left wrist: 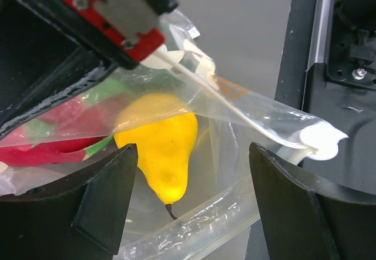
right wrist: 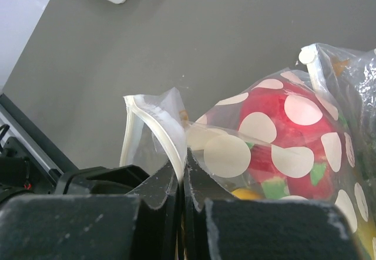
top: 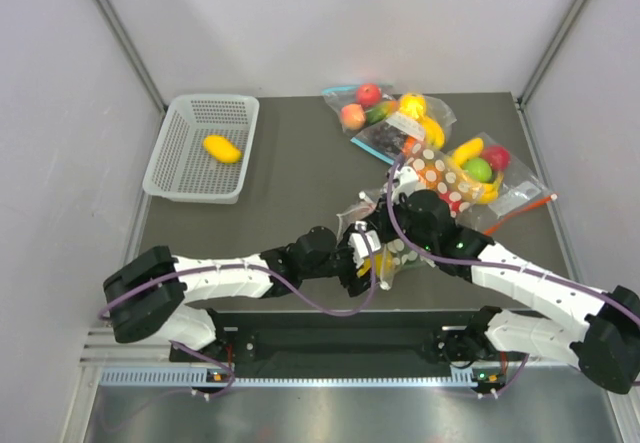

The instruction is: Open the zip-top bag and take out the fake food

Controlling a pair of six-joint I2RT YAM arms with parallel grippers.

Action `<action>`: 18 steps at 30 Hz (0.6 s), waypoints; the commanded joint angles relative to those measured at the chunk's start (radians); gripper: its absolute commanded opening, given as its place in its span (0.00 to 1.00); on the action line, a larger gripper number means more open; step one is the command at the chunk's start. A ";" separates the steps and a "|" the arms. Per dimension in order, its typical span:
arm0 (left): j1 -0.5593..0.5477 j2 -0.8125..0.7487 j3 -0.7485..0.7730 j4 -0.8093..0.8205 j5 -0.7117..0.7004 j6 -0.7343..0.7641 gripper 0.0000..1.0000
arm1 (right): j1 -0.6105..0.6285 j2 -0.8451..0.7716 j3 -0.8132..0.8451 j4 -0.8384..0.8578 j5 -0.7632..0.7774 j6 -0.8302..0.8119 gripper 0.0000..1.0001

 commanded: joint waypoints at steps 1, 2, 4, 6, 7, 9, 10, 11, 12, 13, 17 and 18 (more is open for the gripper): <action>-0.009 -0.054 -0.010 0.081 -0.001 0.007 0.82 | -0.008 -0.033 -0.004 0.046 0.003 0.006 0.00; -0.009 -0.047 0.002 0.068 -0.010 0.010 0.83 | -0.008 -0.034 -0.004 0.046 0.003 0.005 0.00; -0.009 0.001 0.017 0.042 -0.031 0.021 0.83 | -0.008 -0.039 -0.001 0.044 0.001 0.006 0.00; -0.003 0.054 0.020 0.048 -0.057 0.027 0.83 | -0.008 -0.046 0.000 0.040 0.003 0.006 0.00; 0.004 0.071 0.020 0.057 -0.060 0.026 0.83 | -0.006 -0.054 -0.001 0.040 0.003 0.006 0.00; 0.007 0.114 0.030 0.071 -0.082 0.026 0.82 | -0.008 -0.068 -0.006 0.035 0.001 0.009 0.00; 0.007 0.122 0.039 0.071 -0.091 0.027 0.82 | -0.008 -0.080 -0.009 0.030 0.003 0.009 0.00; 0.007 0.125 0.039 0.070 -0.099 0.023 0.81 | -0.009 -0.085 -0.009 0.027 0.001 0.006 0.00; 0.007 0.120 0.034 0.093 -0.116 0.017 0.81 | -0.008 -0.095 -0.013 0.027 0.001 0.006 0.00; 0.009 0.114 0.014 0.117 -0.125 0.015 0.81 | -0.008 -0.099 -0.015 0.027 0.003 0.006 0.00; 0.032 0.093 0.005 0.134 -0.151 0.009 0.82 | -0.008 -0.120 -0.026 -0.003 0.006 0.006 0.00; 0.043 0.094 0.002 0.131 -0.140 0.006 0.82 | -0.008 -0.125 -0.026 -0.008 0.006 0.006 0.00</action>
